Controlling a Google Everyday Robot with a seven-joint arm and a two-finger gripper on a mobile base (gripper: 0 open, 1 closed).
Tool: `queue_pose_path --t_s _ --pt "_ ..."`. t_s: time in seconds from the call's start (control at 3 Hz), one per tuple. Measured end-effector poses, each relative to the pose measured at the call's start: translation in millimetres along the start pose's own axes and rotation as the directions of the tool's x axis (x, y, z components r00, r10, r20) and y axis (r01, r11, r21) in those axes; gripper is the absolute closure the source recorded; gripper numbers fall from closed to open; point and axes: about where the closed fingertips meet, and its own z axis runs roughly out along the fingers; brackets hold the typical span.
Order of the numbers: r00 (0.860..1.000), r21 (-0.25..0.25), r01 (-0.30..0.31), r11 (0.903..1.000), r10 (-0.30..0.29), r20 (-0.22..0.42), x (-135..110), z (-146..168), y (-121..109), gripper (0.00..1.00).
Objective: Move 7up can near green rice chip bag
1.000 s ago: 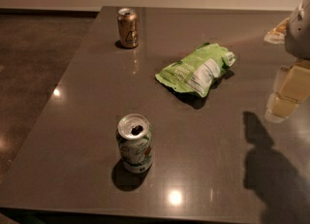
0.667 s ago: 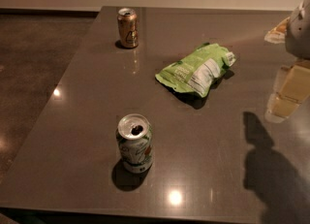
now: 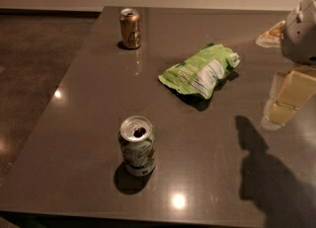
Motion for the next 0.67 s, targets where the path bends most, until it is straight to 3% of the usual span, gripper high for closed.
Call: queue_pose_path --t_s 0.33,0.67 --pt "0.989 -0.066 0.083 0.9944 -0.074 0.124 -31 11 30 0.00" --pt "0.958 -0.104 0.167 0.9804 -0.137 0.254 -66 25 69 0.00"
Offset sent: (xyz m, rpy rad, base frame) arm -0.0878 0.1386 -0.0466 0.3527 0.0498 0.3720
